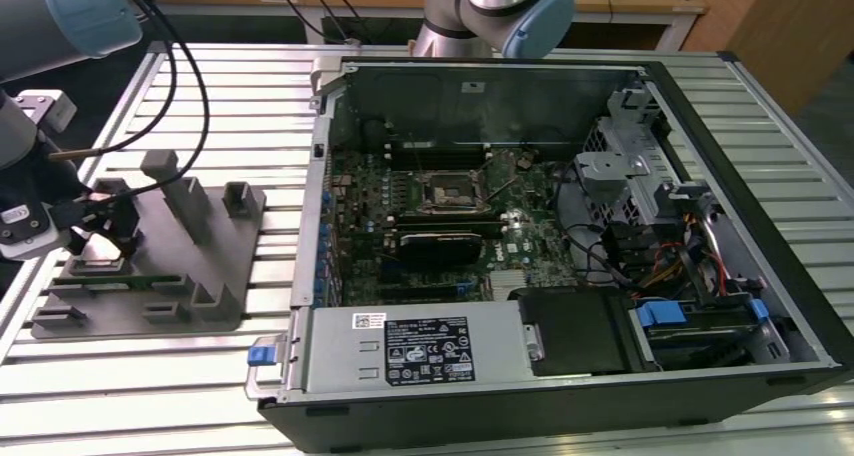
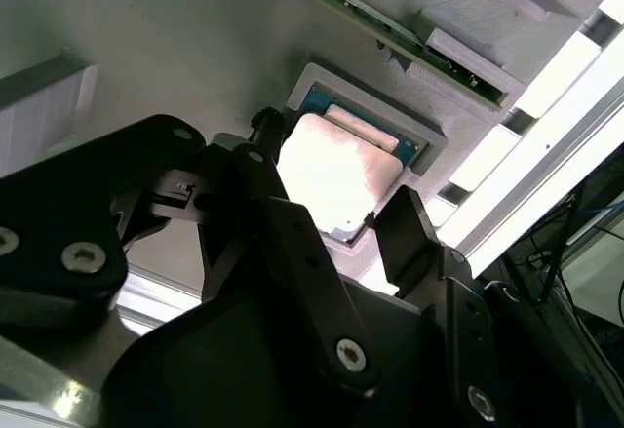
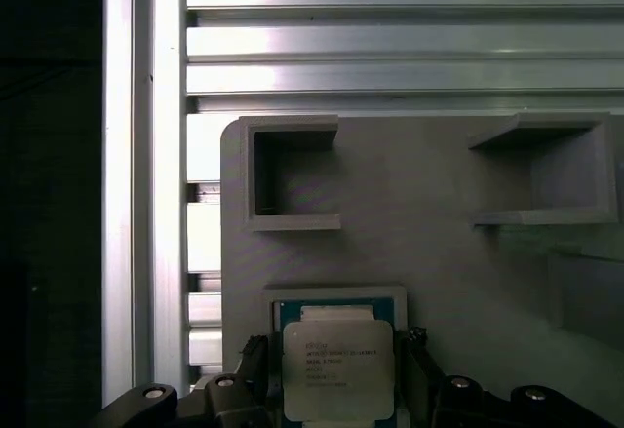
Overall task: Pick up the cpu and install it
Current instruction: 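Pick up the cpu and move it towards the insertion slot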
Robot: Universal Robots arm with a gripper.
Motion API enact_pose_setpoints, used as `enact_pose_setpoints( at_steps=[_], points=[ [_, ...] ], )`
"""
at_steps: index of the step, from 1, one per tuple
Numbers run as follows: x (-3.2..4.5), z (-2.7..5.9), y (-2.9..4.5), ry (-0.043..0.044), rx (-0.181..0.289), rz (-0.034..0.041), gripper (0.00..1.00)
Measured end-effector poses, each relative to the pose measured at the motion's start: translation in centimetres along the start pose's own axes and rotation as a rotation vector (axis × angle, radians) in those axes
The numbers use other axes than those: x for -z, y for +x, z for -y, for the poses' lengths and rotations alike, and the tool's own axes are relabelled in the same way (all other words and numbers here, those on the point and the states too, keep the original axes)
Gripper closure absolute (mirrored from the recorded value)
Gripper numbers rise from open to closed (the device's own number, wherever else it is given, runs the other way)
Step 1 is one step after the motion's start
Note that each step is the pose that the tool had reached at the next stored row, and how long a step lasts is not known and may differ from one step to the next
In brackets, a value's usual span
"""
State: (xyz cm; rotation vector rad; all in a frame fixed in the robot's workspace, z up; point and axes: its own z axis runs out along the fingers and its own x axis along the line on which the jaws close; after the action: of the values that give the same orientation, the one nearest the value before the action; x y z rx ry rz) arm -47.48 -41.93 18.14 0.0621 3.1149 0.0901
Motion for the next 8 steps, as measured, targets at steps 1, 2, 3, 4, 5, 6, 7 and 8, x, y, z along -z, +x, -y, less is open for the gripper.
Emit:
enact_pose_setpoints(
  at_steps=[1,2,3,4,5,6,7,8],
  points=[
    [0.0,0.0,0.0,-0.0001,0.0,0.0,0.35],
    [0.0,0.0,0.0,0.0,0.0,0.0,0.35],
    [0.0,0.0,0.0,0.0,0.0,0.0,0.35],
    [0.0,0.0,0.0,0.0,0.0,0.0,0.35],
    [0.0,0.0,0.0,-0.0001,0.0,0.0,0.35],
    [0.0,0.0,0.0,-0.0001,0.0,0.0,0.35],
    [-0.01,0.0,0.0,-0.0001,0.0,0.0001,0.37],
    [0.0,0.0,0.0,-0.0001,0.0,-0.0001,0.43]
  ],
)
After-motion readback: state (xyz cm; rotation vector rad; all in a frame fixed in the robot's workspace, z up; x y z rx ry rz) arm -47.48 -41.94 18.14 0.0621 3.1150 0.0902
